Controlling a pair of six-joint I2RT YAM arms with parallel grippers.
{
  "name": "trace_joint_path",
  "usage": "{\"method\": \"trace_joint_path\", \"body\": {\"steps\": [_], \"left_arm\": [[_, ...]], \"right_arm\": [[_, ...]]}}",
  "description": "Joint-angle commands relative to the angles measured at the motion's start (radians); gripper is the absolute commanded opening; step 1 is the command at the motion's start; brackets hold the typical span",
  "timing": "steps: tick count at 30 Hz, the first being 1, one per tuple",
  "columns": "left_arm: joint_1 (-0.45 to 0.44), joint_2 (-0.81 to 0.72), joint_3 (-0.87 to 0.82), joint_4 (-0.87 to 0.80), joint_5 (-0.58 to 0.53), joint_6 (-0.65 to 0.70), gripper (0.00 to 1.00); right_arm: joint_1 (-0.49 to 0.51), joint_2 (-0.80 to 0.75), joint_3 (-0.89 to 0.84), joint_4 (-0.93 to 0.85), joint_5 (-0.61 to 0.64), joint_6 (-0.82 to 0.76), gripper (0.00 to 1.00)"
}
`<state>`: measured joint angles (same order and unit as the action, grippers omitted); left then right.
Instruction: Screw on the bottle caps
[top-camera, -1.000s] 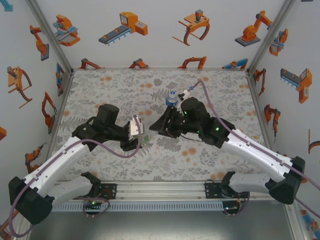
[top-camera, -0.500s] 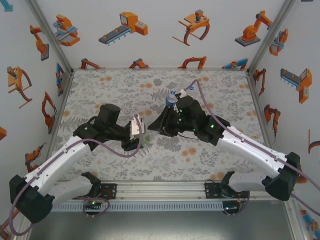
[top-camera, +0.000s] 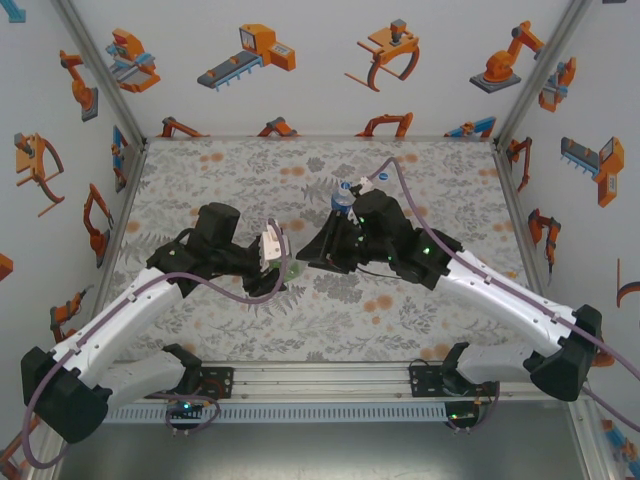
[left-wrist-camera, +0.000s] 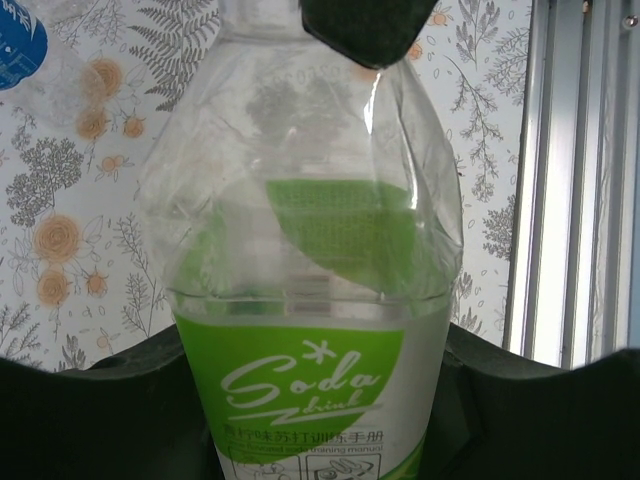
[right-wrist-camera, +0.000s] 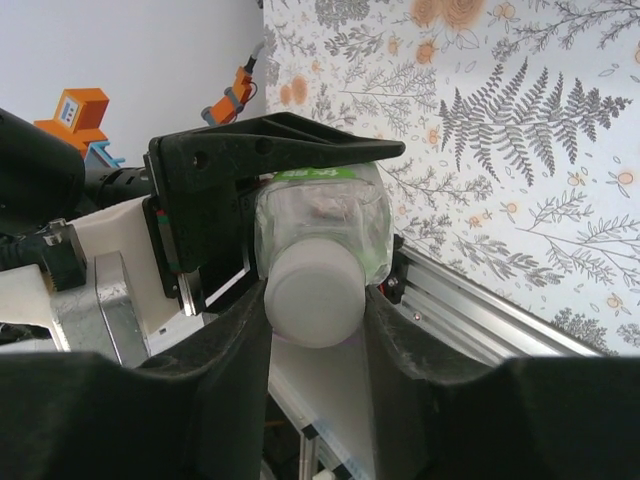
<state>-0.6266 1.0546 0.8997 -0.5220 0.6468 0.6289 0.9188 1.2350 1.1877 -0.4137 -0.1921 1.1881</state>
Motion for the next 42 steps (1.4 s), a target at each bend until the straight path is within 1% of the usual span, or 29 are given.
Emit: {"method": "trace_joint_path", "body": {"steps": [1, 5, 7, 8, 9, 12, 15, 19, 24, 29, 35, 42], "left_arm": [[0.006, -0.008, 0.020, 0.023, 0.041, -0.016, 0.26], [0.007, -0.018, 0.008, 0.041, 0.033, -0.027, 0.54], [0.008, -0.024, 0.006, 0.047, 0.027, -0.032, 0.63], [0.008, -0.025, 0.005, 0.049, 0.025, -0.033, 0.82], [0.011, -0.025, 0.005, 0.048, 0.024, -0.033, 0.97], [0.013, -0.028, 0.006, 0.049, 0.015, -0.038, 0.97], [0.019, -0.032, 0.008, 0.050, 0.008, -0.043, 0.97], [0.031, -0.039, 0.007, 0.055, 0.009, -0.049, 0.97], [0.042, -0.043, 0.008, 0.057, 0.014, -0.052, 0.97], [0.051, -0.043, 0.004, 0.057, 0.024, -0.052, 0.97], [0.056, -0.039, 0.005, 0.057, 0.028, -0.051, 0.97], [0.066, -0.034, 0.005, 0.057, 0.029, -0.050, 0.97]], "right_arm": [[-0.002, 0.007, 0.029, -0.032, 0.018, -0.027, 0.32], [-0.005, 0.009, 0.028, -0.052, 0.031, -0.049, 0.25], [-0.009, 0.013, 0.030, -0.073, 0.045, -0.070, 0.23], [-0.012, 0.017, 0.031, -0.087, 0.054, -0.085, 0.23], [-0.016, 0.021, 0.032, -0.105, 0.062, -0.103, 0.22], [-0.036, 0.043, 0.050, -0.181, 0.088, -0.171, 0.21], [-0.063, 0.082, 0.096, -0.292, 0.146, -0.277, 0.19], [-0.133, 0.154, 0.155, -0.389, 0.197, -0.420, 0.19], [-0.240, 0.257, 0.245, -0.439, 0.247, -0.582, 0.17], [-0.336, 0.379, 0.382, -0.476, 0.292, -0.731, 0.17], [-0.397, 0.548, 0.562, -0.539, 0.315, -0.835, 0.17], [-0.441, 0.655, 0.658, -0.543, 0.305, -0.866, 0.18]]}}
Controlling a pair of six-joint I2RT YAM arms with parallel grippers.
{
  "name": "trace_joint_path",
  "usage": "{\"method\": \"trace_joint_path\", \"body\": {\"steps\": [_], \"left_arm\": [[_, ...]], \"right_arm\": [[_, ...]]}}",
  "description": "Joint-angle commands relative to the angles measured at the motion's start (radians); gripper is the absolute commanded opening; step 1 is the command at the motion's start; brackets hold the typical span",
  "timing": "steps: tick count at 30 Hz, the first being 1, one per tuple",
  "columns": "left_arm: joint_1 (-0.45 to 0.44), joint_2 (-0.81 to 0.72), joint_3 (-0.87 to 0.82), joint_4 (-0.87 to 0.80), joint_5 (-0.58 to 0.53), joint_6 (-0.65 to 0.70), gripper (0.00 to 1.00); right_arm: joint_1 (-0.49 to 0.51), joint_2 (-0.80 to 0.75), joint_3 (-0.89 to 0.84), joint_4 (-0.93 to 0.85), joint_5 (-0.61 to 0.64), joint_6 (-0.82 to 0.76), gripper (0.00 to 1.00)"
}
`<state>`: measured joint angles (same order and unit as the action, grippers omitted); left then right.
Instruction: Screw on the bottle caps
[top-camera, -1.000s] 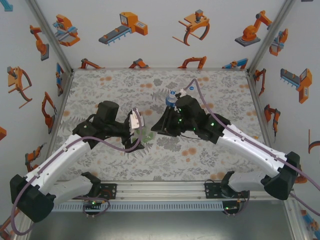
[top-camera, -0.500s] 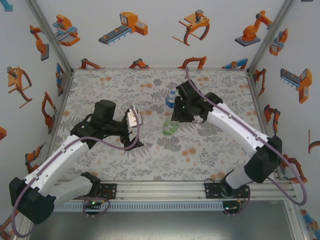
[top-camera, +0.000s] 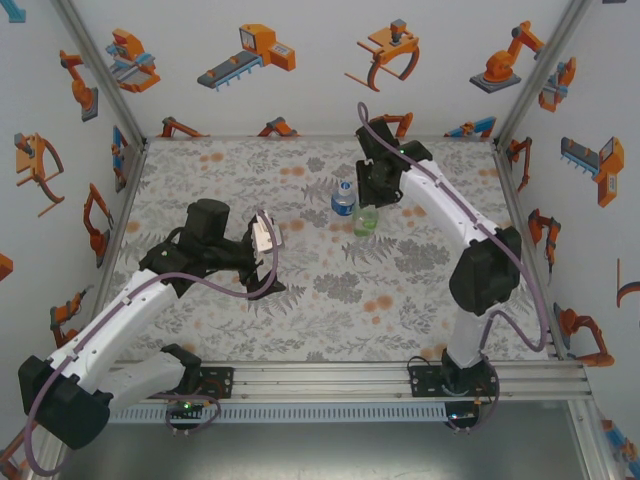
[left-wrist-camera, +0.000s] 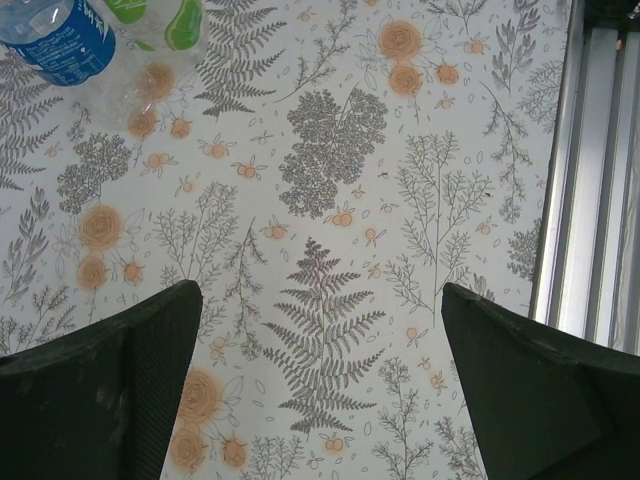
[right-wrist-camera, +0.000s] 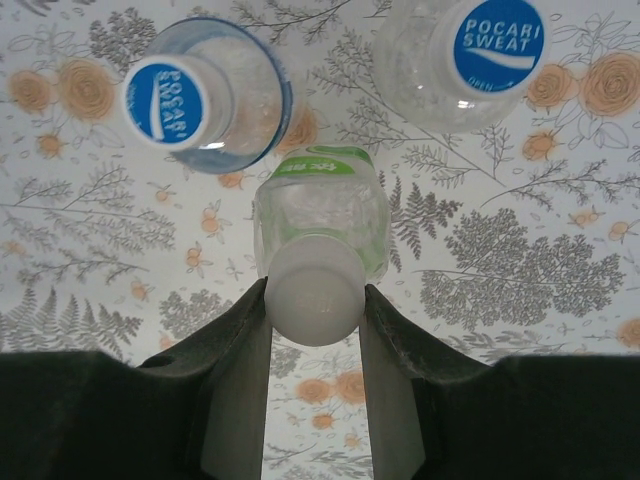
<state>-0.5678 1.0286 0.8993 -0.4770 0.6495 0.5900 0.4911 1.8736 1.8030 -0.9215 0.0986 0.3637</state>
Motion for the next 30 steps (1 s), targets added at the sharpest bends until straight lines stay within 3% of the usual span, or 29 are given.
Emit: {"method": "trace_joint_path", "body": {"steps": [1, 5, 16, 23, 30], "left_arm": [[0.008, -0.008, 0.006, 0.012, 0.029, -0.011, 0.97], [0.012, -0.008, 0.005, 0.014, 0.039, -0.011, 0.97], [0.017, -0.014, 0.003, 0.021, 0.038, -0.016, 0.97], [0.018, -0.022, 0.000, 0.024, 0.025, -0.020, 0.97], [0.034, -0.042, -0.037, 0.108, -0.101, -0.110, 0.97]], "right_arm": [[-0.017, 0.024, 0.044, -0.029, 0.012, -0.042, 0.19], [-0.020, 0.039, 0.030, -0.009, 0.009, -0.041, 0.24], [-0.021, 0.033, -0.028, 0.021, 0.015, -0.029, 0.47], [-0.020, 0.004, 0.002, 0.011, 0.014, -0.023, 0.52], [-0.023, -0.121, 0.008, -0.010, 0.063, -0.033, 0.58]]}}
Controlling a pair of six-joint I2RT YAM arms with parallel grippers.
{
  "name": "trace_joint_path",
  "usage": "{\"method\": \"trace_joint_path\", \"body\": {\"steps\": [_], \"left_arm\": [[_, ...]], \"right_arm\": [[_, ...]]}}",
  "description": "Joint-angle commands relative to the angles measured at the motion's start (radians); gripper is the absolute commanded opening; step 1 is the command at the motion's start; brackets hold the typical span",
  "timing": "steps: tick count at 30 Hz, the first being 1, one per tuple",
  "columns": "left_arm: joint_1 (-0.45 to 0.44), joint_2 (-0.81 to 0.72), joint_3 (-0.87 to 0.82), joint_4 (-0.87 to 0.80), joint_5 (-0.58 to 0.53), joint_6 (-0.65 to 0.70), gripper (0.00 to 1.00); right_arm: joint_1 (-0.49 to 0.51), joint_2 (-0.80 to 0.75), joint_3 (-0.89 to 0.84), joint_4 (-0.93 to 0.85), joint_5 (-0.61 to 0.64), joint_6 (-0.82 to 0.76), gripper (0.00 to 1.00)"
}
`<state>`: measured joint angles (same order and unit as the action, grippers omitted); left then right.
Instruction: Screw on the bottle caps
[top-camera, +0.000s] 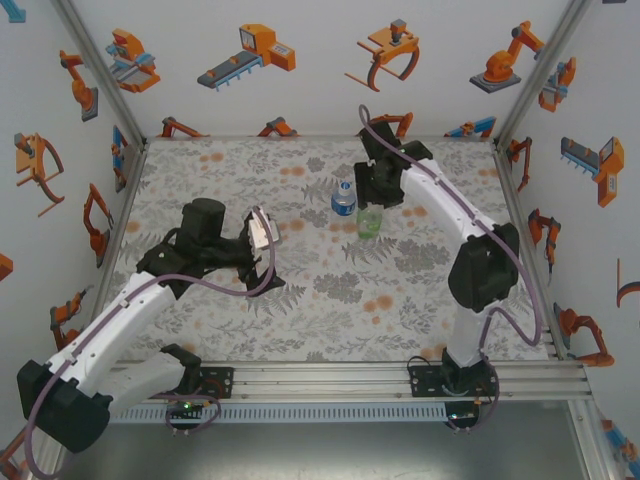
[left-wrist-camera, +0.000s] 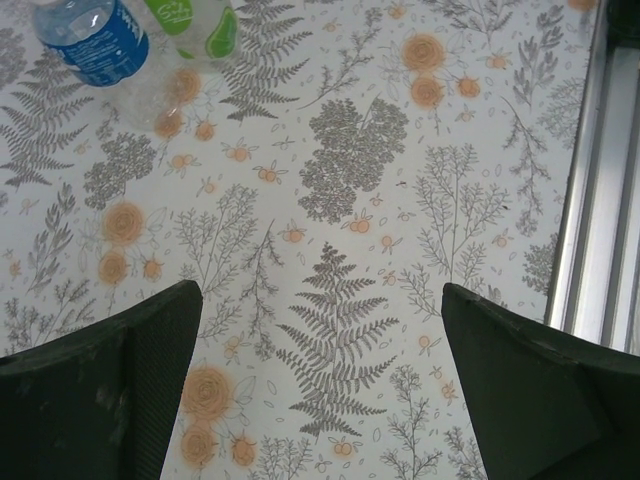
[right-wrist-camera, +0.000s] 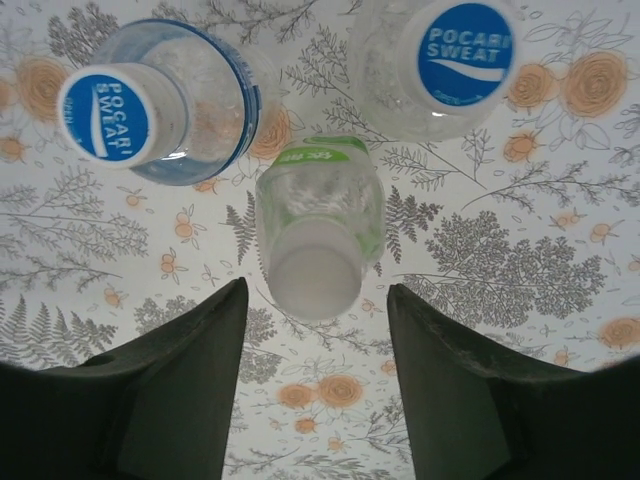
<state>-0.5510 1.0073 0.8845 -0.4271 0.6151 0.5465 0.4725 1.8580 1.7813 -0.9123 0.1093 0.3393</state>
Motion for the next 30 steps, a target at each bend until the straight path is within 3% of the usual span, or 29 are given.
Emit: {"method": "trace_joint_path", "body": {"steps": [1, 5, 7, 14, 21, 25, 28, 30], "left_arm": [[0.025, -0.022, -0.026, 0.070, -0.090, -0.087, 0.97], [0.057, -0.013, -0.002, 0.074, -0.217, -0.179, 0.97], [0.067, -0.008, 0.009, 0.073, -0.290, -0.215, 0.97], [0.111, 0.011, -0.115, 0.263, -0.620, -0.380, 0.97], [0.198, 0.021, -0.355, 0.557, -0.804, -0.405, 0.97], [0.273, 0.070, -0.480, 0.754, -0.809, -0.420, 0.97], [0.332, 0.129, -0.558, 0.912, -0.757, -0.427, 0.97], [0.374, 0.173, -0.579, 0.995, -0.718, -0.439, 0.97]], "right_arm": [[-0.007, -0.123, 0.020, -0.017, 0.070, -0.011, 0.61], [-0.046, -0.203, -0.062, 0.019, 0.121, -0.027, 0.81], [-0.077, -0.239, -0.120, 0.048, 0.127, -0.030, 0.99], [-0.185, -0.374, -0.433, 0.276, 0.171, -0.090, 0.99], [-0.280, -0.459, -0.856, 0.715, 0.268, -0.224, 0.99], [-0.341, -0.452, -1.043, 0.963, 0.252, -0.249, 0.99], [-0.370, -0.426, -1.198, 1.230, 0.231, -0.300, 0.99], [-0.379, -0.427, -1.225, 1.297, 0.232, -0.321, 0.99]]}}
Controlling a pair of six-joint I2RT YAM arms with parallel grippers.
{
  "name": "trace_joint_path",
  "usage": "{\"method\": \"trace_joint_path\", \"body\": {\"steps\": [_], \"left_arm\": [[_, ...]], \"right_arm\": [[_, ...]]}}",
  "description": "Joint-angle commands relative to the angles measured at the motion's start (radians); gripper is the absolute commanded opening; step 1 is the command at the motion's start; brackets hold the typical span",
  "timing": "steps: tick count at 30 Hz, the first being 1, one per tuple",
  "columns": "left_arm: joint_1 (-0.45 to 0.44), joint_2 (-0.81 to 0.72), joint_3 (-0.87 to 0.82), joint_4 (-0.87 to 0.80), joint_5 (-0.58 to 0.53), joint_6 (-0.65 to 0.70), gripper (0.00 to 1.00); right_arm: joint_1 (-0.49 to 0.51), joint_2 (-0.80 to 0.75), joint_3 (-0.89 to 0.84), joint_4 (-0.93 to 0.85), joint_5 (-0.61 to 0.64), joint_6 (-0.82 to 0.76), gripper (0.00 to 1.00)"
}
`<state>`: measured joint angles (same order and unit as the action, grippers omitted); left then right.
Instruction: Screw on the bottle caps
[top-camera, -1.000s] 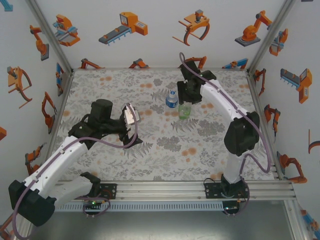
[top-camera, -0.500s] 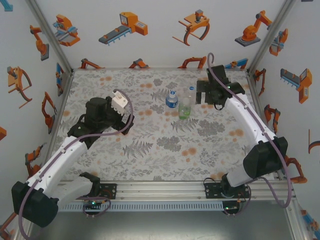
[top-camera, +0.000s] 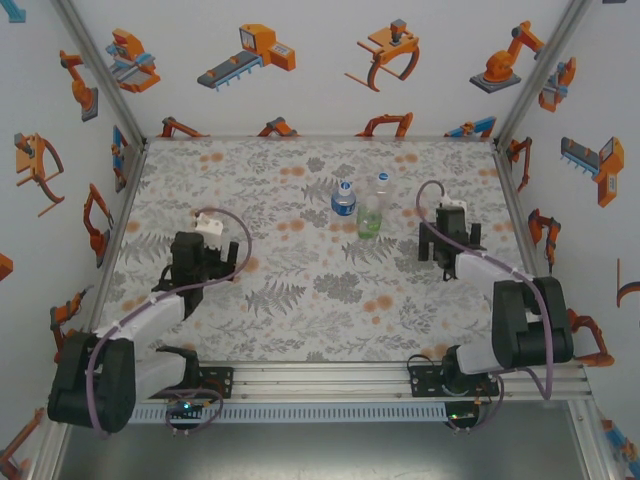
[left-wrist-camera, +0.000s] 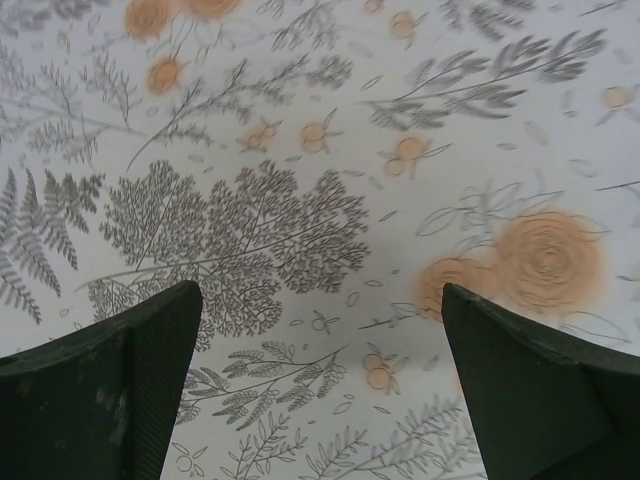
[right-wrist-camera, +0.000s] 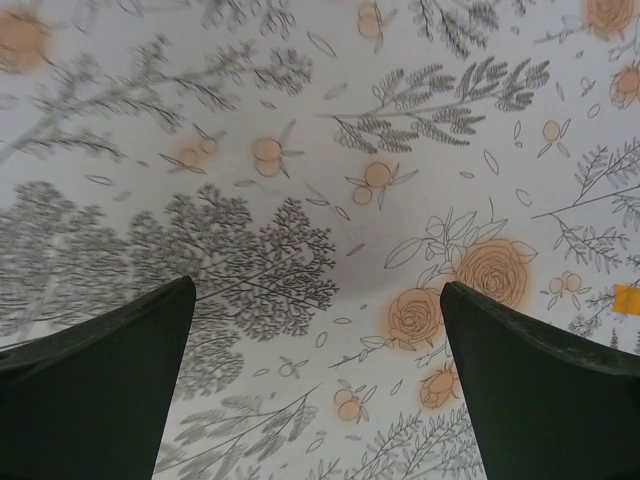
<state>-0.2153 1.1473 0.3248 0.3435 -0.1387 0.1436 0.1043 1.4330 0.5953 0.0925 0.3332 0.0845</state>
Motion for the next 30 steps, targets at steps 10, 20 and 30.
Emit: {"method": "trace_joint_path", "body": {"steps": [10, 20, 30], "left_arm": [[0.190, 0.276, 0.044, 0.457, 0.246, -0.115, 0.97], [0.234, 0.394, 0.062, 0.529, 0.307, -0.148, 0.97], [0.228, 0.390, 0.066, 0.513, 0.275, -0.149, 0.97]], "right_arm": [[-0.052, 0.047, -0.139, 0.606, -0.121, -0.069, 0.99], [-0.133, 0.106, -0.213, 0.787, -0.245, -0.013, 0.99], [-0.132, 0.106, -0.216, 0.783, -0.224, -0.007, 0.99]]}}
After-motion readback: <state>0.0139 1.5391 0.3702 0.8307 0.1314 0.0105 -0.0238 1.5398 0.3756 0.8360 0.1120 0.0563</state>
